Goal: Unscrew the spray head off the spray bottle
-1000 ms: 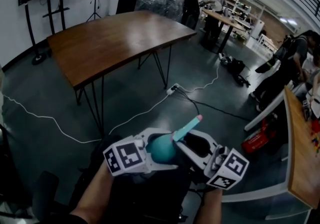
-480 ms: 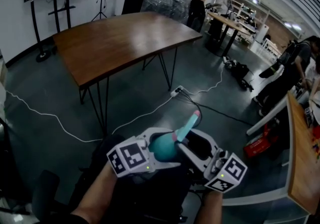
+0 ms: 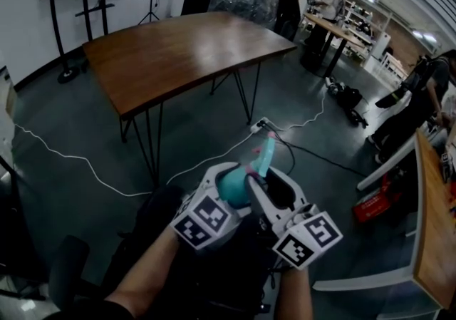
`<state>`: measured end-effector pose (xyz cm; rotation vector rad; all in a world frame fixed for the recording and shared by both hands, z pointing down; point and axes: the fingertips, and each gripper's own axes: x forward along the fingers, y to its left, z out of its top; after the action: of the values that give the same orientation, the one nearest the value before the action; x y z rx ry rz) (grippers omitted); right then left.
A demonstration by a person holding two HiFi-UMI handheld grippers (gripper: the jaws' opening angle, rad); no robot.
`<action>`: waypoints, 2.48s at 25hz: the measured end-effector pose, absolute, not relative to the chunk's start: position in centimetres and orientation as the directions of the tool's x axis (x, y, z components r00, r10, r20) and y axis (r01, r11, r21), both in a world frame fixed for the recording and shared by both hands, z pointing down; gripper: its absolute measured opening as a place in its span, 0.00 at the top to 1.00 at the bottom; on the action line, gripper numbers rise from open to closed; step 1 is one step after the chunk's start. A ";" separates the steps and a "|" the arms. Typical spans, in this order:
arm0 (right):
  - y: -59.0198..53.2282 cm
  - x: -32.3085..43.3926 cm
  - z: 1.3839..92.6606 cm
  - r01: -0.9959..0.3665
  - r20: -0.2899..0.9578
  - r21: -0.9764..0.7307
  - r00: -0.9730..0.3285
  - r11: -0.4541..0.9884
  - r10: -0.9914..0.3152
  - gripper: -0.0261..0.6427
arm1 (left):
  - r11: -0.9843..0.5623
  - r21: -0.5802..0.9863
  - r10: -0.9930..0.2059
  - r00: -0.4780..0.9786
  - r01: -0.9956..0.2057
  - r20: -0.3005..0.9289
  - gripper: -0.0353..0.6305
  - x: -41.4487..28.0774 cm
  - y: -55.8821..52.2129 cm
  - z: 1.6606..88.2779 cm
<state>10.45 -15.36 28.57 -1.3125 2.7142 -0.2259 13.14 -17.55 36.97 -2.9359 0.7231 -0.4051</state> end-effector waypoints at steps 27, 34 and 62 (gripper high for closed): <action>-14.2 11.3 28.8 -0.652 -0.040 -0.230 -0.736 0.723 -0.676 0.76 | -0.978 -0.035 -0.208 0.947 -0.205 0.244 0.30 13.9 -14.1 36.8; -13.4 11.0 28.0 -0.532 -0.091 -0.204 -0.826 0.822 -0.557 0.76 | -0.999 0.021 -0.030 0.980 -0.034 0.196 0.30 13.9 -12.5 35.7; -16.8 12.0 30.0 -0.781 0.013 -0.263 -0.590 0.566 -0.808 0.77 | -0.884 -0.107 -0.466 0.841 -0.455 0.274 0.30 13.9 -18.4 38.7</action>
<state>11.99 -16.76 30.03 -1.3662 2.6828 -0.3684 13.93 -18.44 38.69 -2.9780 0.7455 -0.4576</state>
